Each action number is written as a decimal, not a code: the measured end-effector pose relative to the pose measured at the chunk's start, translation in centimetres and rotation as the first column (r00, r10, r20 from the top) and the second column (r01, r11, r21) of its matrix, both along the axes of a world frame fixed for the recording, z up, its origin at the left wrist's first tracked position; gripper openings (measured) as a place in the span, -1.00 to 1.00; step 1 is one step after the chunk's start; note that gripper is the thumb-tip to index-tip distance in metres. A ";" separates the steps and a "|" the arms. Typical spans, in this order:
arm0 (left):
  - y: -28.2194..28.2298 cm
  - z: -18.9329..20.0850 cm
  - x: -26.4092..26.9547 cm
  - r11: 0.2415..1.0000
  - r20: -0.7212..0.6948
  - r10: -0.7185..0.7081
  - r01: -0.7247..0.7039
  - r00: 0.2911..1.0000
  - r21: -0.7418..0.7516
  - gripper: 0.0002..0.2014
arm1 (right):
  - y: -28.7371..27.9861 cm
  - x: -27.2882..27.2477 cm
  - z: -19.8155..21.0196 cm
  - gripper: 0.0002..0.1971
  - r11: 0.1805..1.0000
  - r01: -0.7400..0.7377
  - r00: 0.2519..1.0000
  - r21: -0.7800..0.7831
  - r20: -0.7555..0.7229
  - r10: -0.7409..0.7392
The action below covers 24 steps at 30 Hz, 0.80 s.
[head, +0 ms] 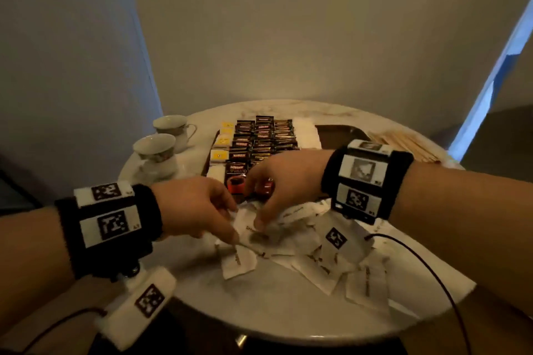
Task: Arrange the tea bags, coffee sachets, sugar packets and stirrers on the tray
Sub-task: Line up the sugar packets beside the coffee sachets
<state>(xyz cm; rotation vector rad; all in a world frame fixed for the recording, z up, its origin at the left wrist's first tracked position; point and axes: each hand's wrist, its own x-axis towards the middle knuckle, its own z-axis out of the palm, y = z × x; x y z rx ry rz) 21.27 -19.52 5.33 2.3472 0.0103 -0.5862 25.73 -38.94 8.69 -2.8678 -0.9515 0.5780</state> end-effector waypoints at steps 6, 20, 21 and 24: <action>-0.5 -0.4 -1.7 0.971 -0.037 -0.040 0.048 0.999 0.235 -0.39 | 1.7 -1.6 -0.5 0.00 0.973 -0.157 0.980 -0.168 0.097 0.175; -1.0 -1.2 -2.0 0.973 0.127 0.150 -0.169 0.980 0.156 -0.51 | 3.5 -1.8 -2.4 -0.19 0.970 -0.165 0.983 -0.176 0.047 0.175; -1.0 -1.2 -2.0 0.975 0.138 0.187 -0.202 0.973 0.098 -0.45 | 3.3 -1.6 -2.5 -0.21 0.980 -0.144 0.988 -0.136 0.039 0.151; -0.9 -1.4 -1.6 0.953 0.134 0.288 -0.270 0.948 -0.136 -0.50 | 2.8 -1.0 -2.8 -0.45 0.996 -0.087 0.996 -0.016 0.014 0.087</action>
